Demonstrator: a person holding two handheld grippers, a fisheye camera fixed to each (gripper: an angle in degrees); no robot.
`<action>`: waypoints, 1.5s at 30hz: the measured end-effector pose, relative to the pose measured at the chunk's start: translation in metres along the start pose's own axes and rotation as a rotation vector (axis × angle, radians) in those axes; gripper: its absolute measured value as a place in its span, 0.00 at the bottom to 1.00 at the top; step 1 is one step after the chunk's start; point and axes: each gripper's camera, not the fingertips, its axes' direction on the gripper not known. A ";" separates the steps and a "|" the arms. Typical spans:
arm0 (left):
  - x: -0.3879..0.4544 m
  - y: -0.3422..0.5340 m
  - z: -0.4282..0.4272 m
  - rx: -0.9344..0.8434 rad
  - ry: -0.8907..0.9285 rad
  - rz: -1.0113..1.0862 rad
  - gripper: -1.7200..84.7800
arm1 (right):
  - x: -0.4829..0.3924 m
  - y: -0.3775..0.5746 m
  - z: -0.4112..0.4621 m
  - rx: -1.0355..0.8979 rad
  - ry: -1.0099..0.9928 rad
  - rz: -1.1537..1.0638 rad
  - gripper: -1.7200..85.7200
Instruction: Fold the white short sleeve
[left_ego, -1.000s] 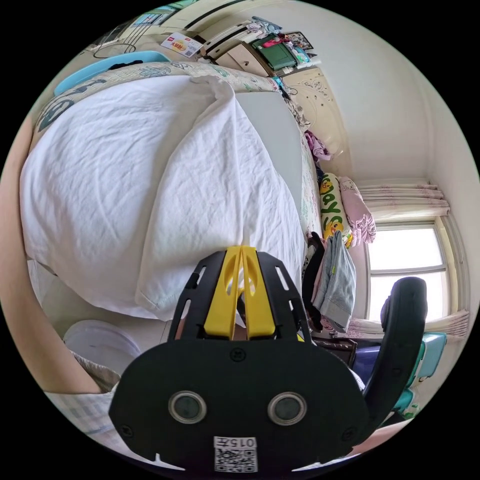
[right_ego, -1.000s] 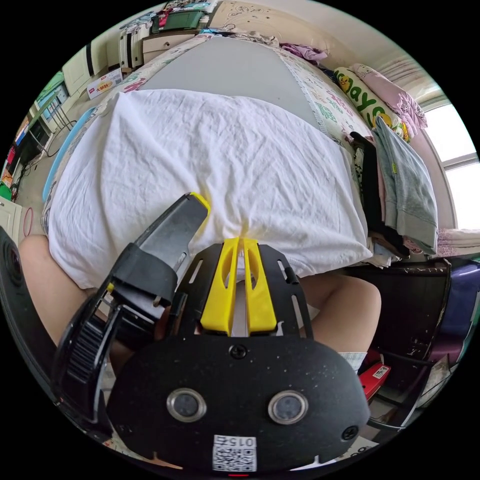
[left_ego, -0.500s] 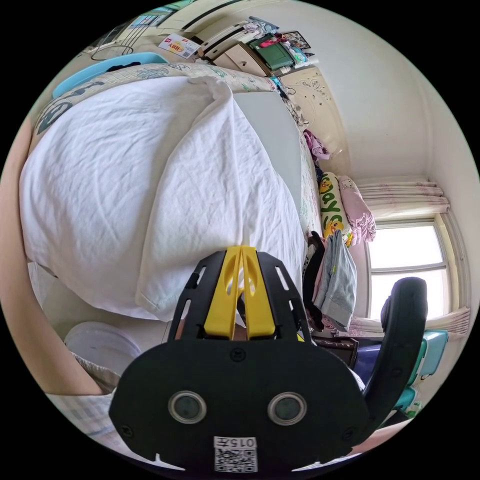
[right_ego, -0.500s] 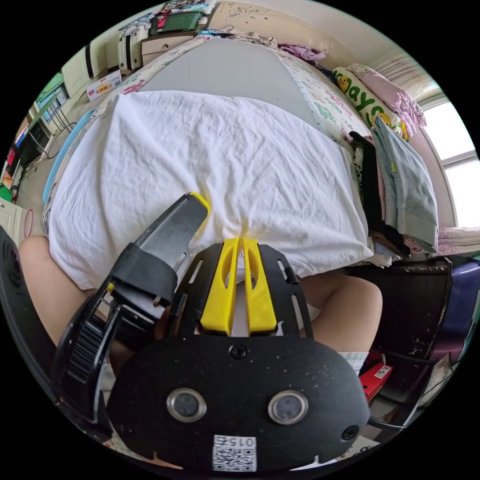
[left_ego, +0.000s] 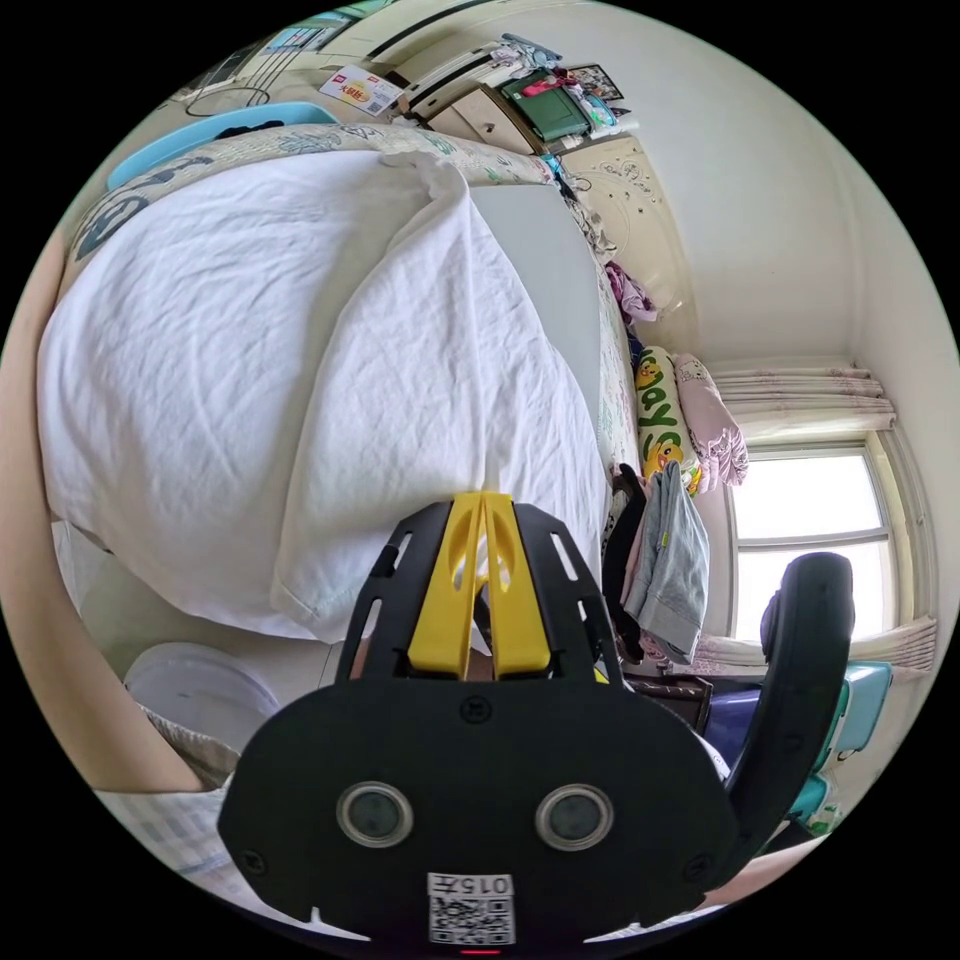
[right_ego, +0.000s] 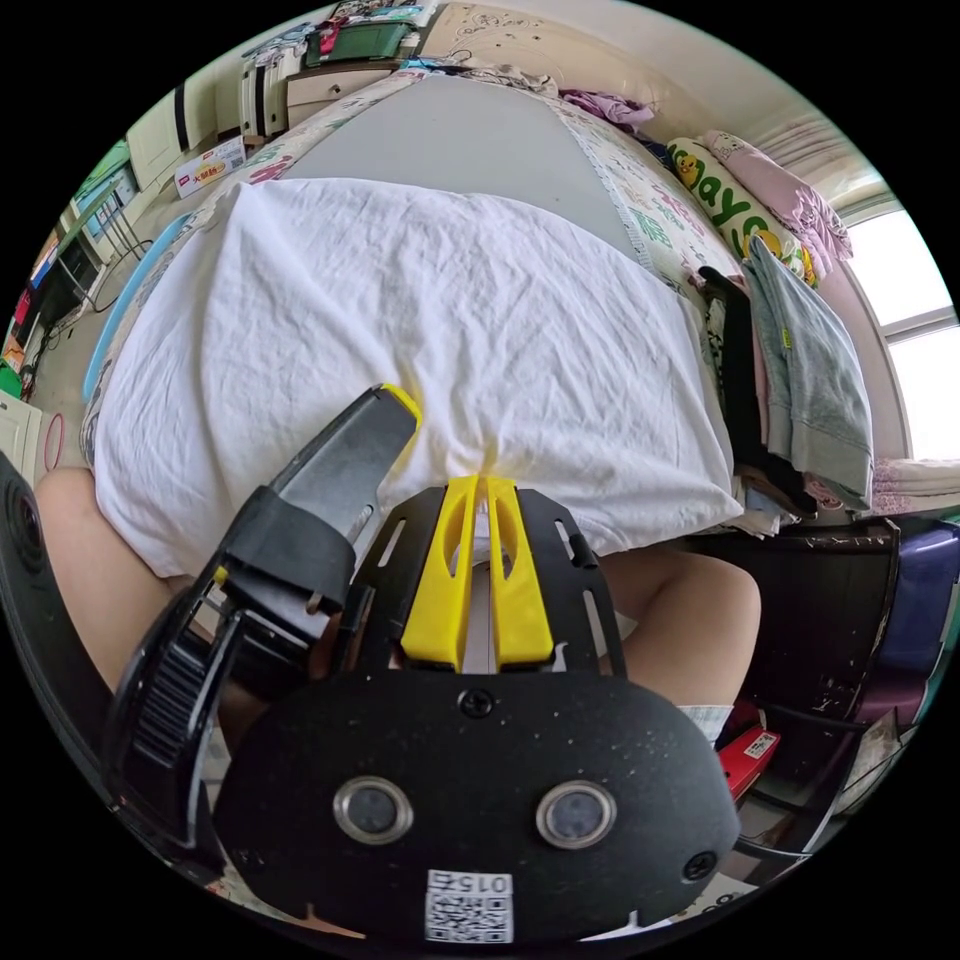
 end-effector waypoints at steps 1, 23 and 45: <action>0.000 0.000 0.000 0.000 0.000 0.001 0.01 | 0.000 0.000 0.000 0.001 0.000 0.000 0.02; -0.010 -0.007 0.002 -0.004 0.029 -0.018 0.01 | -0.010 -0.007 0.001 -0.005 0.026 -0.019 0.03; -0.006 -0.016 0.002 -0.004 -0.011 0.020 0.01 | 0.002 -0.007 -0.003 0.040 -0.028 -0.030 0.02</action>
